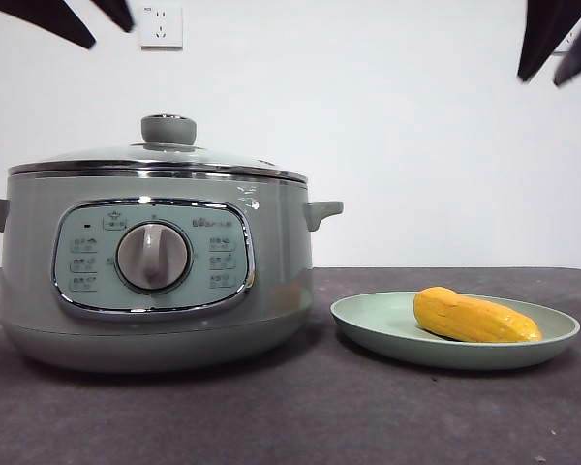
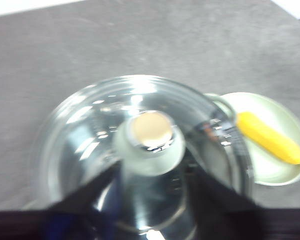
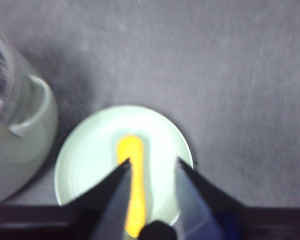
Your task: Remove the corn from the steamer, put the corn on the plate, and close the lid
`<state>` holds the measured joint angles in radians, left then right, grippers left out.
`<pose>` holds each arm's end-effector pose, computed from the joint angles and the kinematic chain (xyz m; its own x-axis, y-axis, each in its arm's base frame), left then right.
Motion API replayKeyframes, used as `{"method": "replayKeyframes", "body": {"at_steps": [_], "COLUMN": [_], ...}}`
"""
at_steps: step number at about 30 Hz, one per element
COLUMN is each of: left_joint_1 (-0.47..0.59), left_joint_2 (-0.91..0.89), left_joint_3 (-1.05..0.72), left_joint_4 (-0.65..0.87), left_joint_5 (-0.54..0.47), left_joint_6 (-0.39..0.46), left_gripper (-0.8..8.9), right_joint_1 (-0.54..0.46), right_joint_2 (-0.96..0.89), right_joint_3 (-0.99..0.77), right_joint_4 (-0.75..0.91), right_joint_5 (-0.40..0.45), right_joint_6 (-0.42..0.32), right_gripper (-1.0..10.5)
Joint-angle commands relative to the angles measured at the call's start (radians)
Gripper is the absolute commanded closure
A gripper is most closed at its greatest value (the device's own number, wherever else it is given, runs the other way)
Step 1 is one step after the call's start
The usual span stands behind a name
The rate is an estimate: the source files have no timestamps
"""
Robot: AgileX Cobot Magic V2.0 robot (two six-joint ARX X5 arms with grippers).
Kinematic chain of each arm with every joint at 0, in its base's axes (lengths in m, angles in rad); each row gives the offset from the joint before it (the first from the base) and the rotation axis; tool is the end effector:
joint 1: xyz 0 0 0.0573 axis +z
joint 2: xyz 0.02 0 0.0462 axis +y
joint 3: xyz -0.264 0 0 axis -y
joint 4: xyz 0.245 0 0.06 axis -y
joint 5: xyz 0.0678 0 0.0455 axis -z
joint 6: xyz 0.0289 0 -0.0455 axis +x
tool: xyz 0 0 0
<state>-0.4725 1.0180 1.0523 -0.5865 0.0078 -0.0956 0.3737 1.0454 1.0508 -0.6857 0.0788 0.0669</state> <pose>0.1838 -0.0942 0.3458 0.7545 -0.3944 -0.5245 0.4143 0.9061 -0.0853 0.1939 0.0736 0.3324 0.7502 0.2096 -0.6271 -0.2671 0.9637 0.0026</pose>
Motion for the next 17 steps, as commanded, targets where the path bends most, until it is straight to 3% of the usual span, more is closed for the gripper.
{"method": "replayKeyframes", "body": {"at_steps": [1,8,13,17], "left_joint_1": [-0.027,-0.131,-0.145,-0.145], "left_joint_2": [-0.024,-0.195,-0.404,-0.459], "left_joint_3": [-0.005,-0.214,-0.433,-0.444], "left_joint_4": [-0.01,0.119,0.212,0.154], "left_joint_5": [-0.068,-0.231,-0.21,-0.217], "left_joint_6": [0.04,0.044,0.052,0.051], "left_gripper": [8.22,8.22,8.22,8.17], "right_joint_1": [0.014,0.041,0.04,0.04], "right_joint_2": [-0.072,-0.373,-0.498,-0.496], "right_joint_3": [-0.073,-0.38,-0.518,-0.518], "right_joint_4": [0.043,0.241,0.298,0.292], "right_joint_5": [0.0,0.002,0.008,0.006], "right_joint_6": [-0.004,-0.003,0.085,0.142], "right_gripper": [9.5,9.5,9.5,9.5]}}
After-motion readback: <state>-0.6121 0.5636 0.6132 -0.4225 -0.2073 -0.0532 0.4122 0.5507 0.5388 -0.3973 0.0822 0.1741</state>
